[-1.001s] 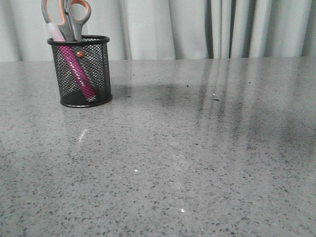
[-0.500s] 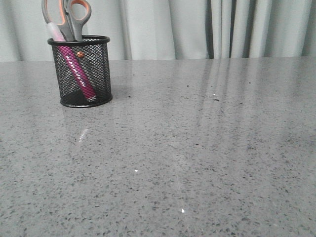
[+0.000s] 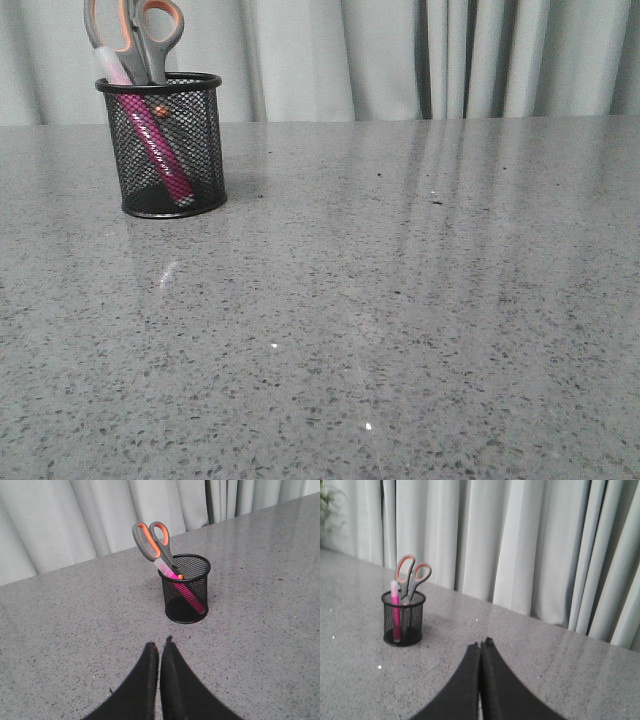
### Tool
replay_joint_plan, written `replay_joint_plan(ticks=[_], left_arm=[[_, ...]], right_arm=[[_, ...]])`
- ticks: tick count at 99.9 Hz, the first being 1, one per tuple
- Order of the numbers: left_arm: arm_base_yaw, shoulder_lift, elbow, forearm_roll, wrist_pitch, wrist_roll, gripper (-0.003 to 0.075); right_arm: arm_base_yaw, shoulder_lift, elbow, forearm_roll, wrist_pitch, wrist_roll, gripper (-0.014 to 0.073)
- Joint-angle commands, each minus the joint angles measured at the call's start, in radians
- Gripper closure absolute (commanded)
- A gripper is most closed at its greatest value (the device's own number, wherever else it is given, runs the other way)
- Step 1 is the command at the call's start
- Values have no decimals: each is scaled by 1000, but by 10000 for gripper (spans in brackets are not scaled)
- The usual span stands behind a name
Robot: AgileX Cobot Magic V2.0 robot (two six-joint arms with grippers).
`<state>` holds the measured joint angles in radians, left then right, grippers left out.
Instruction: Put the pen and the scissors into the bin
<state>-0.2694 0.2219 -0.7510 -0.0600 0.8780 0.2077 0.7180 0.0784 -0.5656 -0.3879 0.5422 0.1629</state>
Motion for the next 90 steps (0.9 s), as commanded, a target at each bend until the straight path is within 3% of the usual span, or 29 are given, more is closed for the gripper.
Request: replay_joint_plan(ticks=[1, 47, 71, 90], left_arm=[[2, 12, -19, -16, -70, -13, 739], [3, 12, -4, -16, -70, -13, 739], [8, 22, -3, 178, -111, -13, 739], [8, 19, 19, 194, -113, -13, 739]], right_arm=[[-2, -3, -22, -28, -71, -5, 662], [-2, -2, -22, -28, -71, -5, 662], [-2, -2, -22, -28, -71, -5, 662], [-2, -2, -22, -28, -71, -5, 662]])
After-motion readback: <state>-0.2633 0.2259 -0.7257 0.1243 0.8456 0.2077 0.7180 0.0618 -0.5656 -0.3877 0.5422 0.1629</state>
